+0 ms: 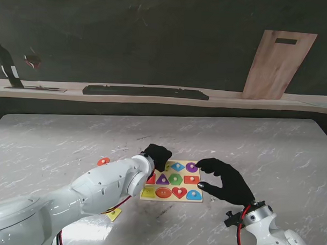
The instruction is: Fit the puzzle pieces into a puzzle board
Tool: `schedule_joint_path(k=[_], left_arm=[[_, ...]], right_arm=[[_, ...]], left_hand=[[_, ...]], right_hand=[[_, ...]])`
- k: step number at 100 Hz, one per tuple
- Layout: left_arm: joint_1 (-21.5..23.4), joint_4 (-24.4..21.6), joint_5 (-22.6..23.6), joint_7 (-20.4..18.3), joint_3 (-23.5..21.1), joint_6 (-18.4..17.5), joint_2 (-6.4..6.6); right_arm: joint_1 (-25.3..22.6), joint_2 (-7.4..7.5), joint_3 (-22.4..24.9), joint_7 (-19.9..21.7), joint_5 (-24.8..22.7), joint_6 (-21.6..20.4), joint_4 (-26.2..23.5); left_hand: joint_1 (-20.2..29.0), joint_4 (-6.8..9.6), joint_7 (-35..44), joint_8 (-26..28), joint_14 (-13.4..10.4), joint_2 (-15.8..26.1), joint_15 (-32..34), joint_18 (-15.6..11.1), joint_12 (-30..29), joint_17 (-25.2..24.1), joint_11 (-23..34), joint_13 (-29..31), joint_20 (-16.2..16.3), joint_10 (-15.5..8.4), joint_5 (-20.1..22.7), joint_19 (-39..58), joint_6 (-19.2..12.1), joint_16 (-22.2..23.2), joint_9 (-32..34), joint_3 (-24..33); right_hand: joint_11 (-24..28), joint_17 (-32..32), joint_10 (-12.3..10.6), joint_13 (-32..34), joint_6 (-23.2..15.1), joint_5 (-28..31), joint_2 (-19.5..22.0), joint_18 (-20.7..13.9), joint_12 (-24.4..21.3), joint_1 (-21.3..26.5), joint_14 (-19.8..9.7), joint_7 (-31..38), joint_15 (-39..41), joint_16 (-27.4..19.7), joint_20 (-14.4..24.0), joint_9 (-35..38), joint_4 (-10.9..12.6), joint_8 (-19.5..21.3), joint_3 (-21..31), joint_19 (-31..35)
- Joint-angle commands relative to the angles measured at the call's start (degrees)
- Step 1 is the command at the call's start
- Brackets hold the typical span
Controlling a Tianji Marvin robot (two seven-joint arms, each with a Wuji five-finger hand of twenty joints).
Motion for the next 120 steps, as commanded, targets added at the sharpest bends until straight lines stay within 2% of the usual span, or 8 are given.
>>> schedule_joint_path(k=[1,70,120], left_arm=[[0.31,0.06,-0.08,-0.13,-0.08,-0.28,0.41],[0.39,1.32,0.87,1.79,0.31,-3.86,0.70],[-0.08,1.49,2.53,2.41,1.34,-5.34,1.16]], right_arm=[[-0.31,-0.24,-0.20,-0.04,-0.15,-0.12,-0.10],[-0.19,-0.22,-0.29,0.02,-0.19,0.00,0.07],[-0.19,-0.22,-0.25,-0.01,-0.21,-0.20,0.15]], left_hand=[[1.50,3.04,2.12,1.25,-0.24,1.12,1.15,5.24,1.18,-0.62,1.04,-0.31,1.14,2.20,-0.59,0.59,-2.21,0.86,-1.38,0.59],[1.16,3.45,2.51,1.61,-1.03,1.57,0.98,4.39,1.87,-1.07,1.00,-0.68,1.16,1.41,-1.10,0.40,-3.08,1.46,-1.69,0.57],[0.61,4.51,2.98,2.53,-1.81,1.49,0.95,3.78,3.13,-1.60,1.22,-1.20,1.12,0.46,-1.60,0.18,-5.34,2.17,-1.78,1.81]], right_hand=[[1.07,-0.87,0.25,-0.20,-0.41,0.19,1.34,-1.01,0.66,0.80,-1.59,0.46,0.69,0.90,0.73,-0.44,2.34,-0.76,-1.30,0.32],[1.10,-0.89,0.31,-0.24,-0.41,0.14,1.30,-0.93,0.68,0.82,-1.56,0.44,0.68,0.89,0.72,-0.47,2.34,-0.77,-1.31,0.33],[1.10,-0.87,0.31,-0.27,-0.43,0.12,1.31,-0.97,0.68,0.77,-1.64,0.45,0.66,0.87,0.72,-0.47,2.34,-0.79,-1.32,0.34]])
